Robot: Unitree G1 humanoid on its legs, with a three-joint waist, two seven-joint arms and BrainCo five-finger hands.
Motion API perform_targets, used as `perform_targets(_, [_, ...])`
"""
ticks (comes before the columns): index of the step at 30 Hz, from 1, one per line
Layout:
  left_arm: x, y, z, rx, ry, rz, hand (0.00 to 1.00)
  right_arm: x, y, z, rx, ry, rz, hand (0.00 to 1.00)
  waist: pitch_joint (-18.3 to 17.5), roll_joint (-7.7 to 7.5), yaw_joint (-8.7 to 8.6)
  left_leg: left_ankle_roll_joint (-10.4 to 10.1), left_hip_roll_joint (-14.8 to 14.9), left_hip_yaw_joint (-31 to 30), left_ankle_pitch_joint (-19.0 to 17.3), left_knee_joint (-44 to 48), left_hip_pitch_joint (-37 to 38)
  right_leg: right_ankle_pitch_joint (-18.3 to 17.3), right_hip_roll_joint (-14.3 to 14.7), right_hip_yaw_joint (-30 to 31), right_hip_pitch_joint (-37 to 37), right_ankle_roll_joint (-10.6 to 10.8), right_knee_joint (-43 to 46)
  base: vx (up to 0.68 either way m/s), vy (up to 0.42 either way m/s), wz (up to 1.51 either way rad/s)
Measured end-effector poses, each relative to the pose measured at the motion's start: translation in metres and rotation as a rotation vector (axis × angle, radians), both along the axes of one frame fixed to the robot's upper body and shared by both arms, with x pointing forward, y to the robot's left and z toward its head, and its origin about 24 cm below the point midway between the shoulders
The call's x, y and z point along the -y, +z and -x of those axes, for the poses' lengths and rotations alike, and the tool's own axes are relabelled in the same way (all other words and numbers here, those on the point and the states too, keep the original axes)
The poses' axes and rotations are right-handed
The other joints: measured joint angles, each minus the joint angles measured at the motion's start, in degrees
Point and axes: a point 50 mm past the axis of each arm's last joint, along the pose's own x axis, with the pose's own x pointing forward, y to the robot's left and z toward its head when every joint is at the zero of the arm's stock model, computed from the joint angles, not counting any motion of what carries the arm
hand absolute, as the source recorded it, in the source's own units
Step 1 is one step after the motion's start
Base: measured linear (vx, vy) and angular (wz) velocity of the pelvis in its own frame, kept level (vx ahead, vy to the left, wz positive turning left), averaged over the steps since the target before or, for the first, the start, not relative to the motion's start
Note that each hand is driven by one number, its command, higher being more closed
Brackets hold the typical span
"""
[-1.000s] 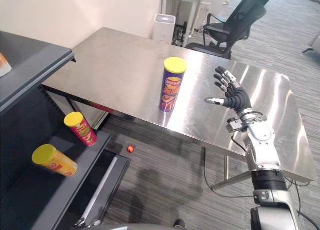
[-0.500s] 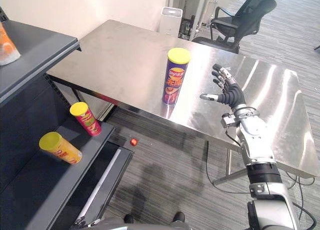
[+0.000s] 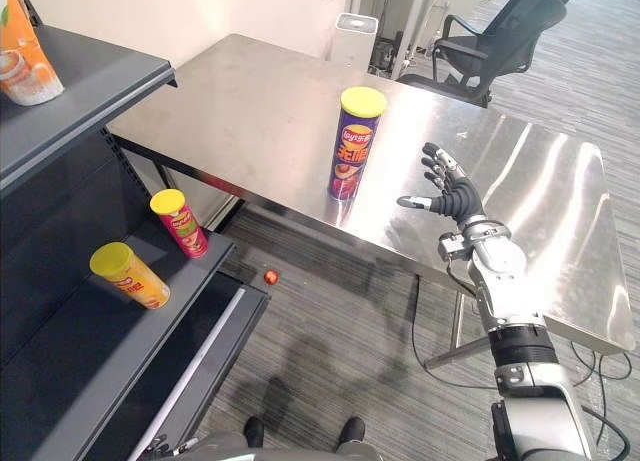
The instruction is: Put the gum and the chips on the shelf.
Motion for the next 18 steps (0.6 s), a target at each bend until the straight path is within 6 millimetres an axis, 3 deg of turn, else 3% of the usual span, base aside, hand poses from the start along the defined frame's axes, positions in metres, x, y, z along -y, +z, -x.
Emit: perform_targets(18, [-0.002, 0.001, -0.001, 0.011, 0.022, 0.011, 0.0, 0.001, 0.015, -0.018, 0.022, -0.043, -0.021, 0.0, 2.81, -0.54, 1.69, 0.17, -0.74, -2.17, 0.12, 0.31, -0.96, 0.01, -0.34, -0.82, 0.06, -0.03, 0.37, 0.01, 0.003, 0.05])
